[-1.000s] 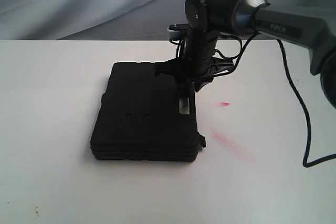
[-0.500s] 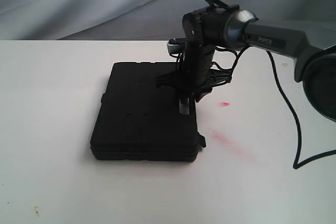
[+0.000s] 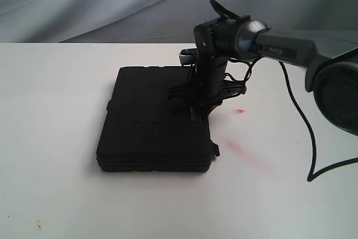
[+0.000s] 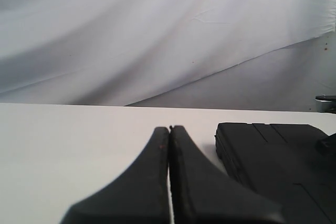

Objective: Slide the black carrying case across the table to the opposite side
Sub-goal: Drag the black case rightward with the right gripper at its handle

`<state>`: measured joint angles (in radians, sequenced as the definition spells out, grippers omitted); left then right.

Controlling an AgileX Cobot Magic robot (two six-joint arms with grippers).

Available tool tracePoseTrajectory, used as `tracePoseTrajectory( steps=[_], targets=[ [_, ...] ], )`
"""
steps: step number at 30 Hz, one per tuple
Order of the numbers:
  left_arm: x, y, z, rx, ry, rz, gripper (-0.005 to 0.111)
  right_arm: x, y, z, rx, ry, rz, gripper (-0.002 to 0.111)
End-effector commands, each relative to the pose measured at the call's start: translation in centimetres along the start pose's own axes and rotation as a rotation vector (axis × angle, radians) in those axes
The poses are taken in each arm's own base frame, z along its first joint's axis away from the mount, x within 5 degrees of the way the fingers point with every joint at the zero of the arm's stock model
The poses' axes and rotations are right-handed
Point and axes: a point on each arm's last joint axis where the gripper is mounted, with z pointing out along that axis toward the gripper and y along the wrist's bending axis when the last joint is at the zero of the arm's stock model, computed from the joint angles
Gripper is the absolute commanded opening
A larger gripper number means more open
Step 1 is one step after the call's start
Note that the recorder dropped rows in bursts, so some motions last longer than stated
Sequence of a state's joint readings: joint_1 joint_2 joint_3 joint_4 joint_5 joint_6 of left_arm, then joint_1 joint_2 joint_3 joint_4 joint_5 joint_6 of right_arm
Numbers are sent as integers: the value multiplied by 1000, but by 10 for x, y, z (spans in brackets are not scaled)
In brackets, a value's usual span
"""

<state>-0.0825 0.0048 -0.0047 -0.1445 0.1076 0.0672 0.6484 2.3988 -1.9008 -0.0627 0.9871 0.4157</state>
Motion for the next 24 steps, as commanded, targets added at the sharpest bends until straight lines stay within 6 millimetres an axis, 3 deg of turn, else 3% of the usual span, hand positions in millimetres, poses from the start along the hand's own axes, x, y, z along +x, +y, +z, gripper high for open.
tracePoseTrajectory(
  steps=[1, 13, 24],
  targets=[
    [1, 0, 0, -2, -2, 0, 0, -1, 2, 0, -16, -10, -13, 2],
    [1, 0, 0, -2, -2, 0, 0, -3, -3, 0, -27, -5, -6, 0],
    [1, 0, 0, -2, -2, 0, 0, -7, -25, -8, -36, -9, -5, 0]
  ],
)
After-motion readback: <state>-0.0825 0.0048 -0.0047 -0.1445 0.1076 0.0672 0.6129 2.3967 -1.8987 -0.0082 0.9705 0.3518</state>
